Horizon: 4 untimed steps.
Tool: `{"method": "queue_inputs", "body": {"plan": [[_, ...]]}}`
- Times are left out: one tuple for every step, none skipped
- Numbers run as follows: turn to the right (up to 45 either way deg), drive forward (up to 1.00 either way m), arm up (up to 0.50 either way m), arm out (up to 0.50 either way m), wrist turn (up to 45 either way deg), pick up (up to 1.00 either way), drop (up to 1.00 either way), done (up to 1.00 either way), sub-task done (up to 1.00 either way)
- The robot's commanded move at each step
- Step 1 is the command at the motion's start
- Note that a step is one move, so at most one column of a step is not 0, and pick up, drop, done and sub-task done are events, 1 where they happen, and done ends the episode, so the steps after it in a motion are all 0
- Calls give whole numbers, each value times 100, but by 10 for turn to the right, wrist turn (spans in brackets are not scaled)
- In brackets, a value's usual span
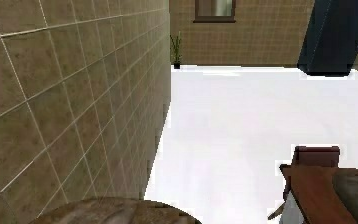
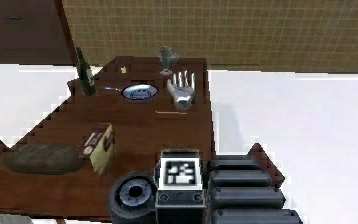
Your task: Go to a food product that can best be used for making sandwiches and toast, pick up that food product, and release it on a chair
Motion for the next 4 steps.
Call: {"method": "queue_inputs", "body": {"plan": [[0,0,0,12,0,0,0,0,0],[0,0,0,0,390,0,0,0,0],[0,0,-46,0,0,0,0,0,0],[0,0,-50,0,0,0,0,0,0]]}}
